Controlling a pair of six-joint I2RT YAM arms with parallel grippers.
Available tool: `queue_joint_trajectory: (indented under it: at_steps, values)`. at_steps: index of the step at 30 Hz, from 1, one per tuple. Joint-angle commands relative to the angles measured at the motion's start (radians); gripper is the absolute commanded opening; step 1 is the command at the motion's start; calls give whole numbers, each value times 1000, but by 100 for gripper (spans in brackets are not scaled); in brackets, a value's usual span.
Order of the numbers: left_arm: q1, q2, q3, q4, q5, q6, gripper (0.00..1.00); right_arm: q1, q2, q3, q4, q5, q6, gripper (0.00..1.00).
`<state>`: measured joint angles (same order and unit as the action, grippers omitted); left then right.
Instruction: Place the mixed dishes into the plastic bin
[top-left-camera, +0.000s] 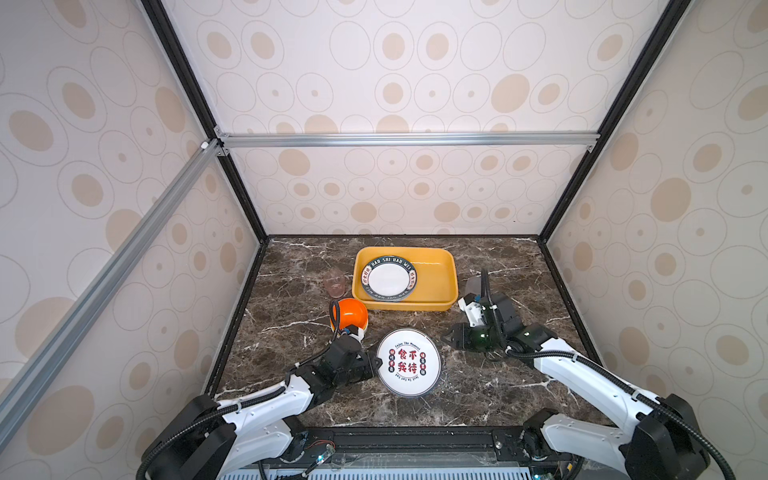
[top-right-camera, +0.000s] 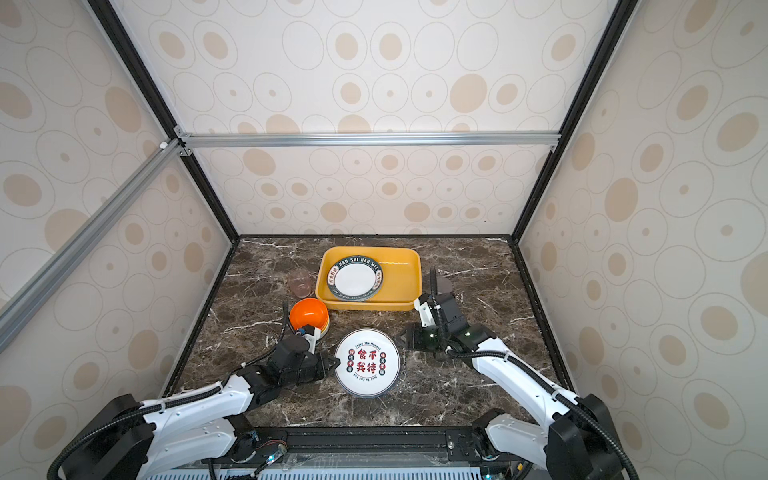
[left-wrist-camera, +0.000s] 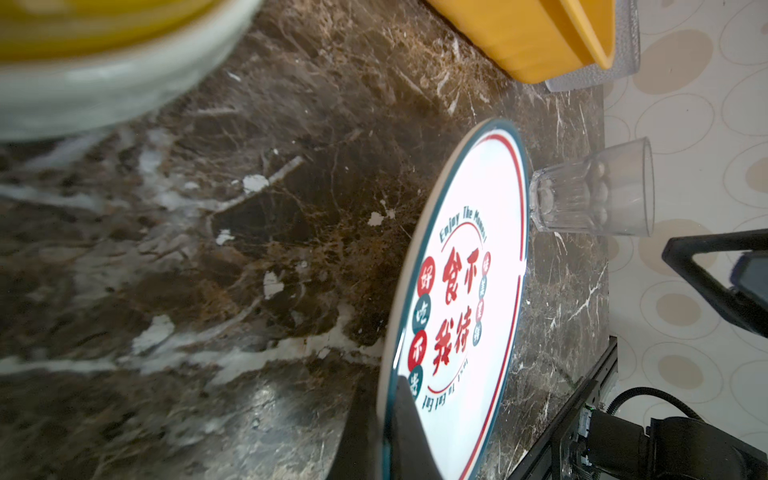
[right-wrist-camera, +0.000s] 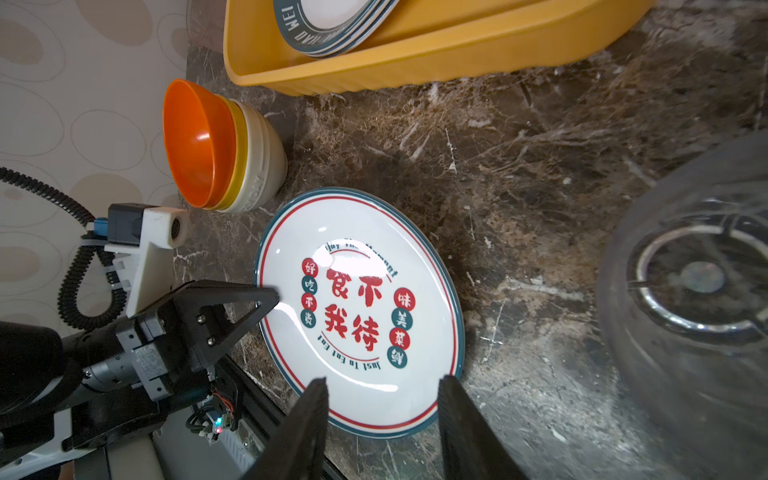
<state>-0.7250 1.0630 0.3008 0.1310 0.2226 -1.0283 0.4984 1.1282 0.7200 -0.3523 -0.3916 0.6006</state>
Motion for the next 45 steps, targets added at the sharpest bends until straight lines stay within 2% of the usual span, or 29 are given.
queue_joint_trajectory:
  at_steps: [1, 11, 19, 25, 31, 45]
  values:
    - [14, -60, 74, -42, -21, -2, 0, 8, -23, 37, -19, 10, -5, 46]
    - [72, -143, 217, -172, -3, 18, 0, 3, -29, 55, 11, 18, 30, 51]
    - [136, -136, 285, -166, 75, 4, 0, -1, -45, 64, 30, 46, 64, 53]
    - [167, -130, 316, -121, 145, -21, 0, -13, -56, 48, 101, 25, 104, 52]
    - [171, -120, 336, -84, 185, -42, 0, -22, -42, 55, 160, -4, 130, 46]
    - [195, -113, 329, -37, 230, -70, 0, -41, -39, 53, 259, -45, 174, 14]
